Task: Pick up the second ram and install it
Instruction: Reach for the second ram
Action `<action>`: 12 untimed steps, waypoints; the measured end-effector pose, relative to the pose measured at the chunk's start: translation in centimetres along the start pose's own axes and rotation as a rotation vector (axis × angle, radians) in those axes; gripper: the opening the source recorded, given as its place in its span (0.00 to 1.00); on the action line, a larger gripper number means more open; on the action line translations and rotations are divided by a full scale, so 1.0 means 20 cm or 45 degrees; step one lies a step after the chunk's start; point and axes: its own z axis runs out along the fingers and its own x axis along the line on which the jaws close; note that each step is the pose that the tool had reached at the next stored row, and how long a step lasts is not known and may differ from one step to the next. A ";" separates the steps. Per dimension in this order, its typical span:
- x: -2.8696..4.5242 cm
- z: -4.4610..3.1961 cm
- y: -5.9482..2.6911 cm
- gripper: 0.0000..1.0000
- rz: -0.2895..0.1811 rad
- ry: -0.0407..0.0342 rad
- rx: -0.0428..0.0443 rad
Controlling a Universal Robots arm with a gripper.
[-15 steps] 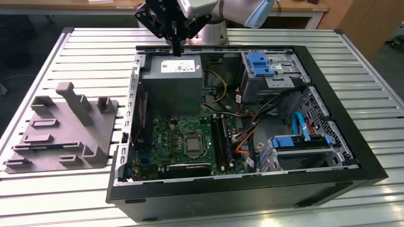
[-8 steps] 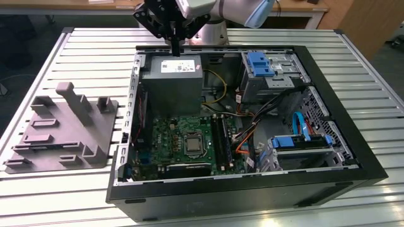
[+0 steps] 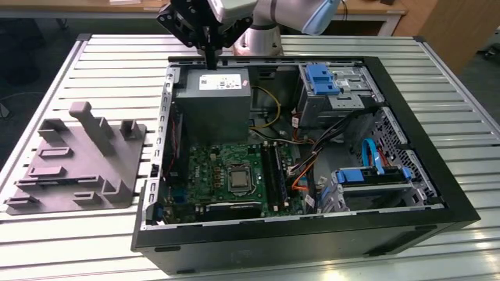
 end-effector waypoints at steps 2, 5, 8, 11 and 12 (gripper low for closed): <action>0.013 0.000 0.000 0.10 0.000 0.0000 0.000; 0.027 -0.001 -0.001 0.10 0.000 0.0001 0.000; 0.045 -0.001 -0.002 0.10 0.000 0.0000 0.000; 0.062 -0.001 -0.003 0.10 0.000 0.0000 0.000; 0.069 -0.001 -0.004 0.10 0.000 0.0000 0.000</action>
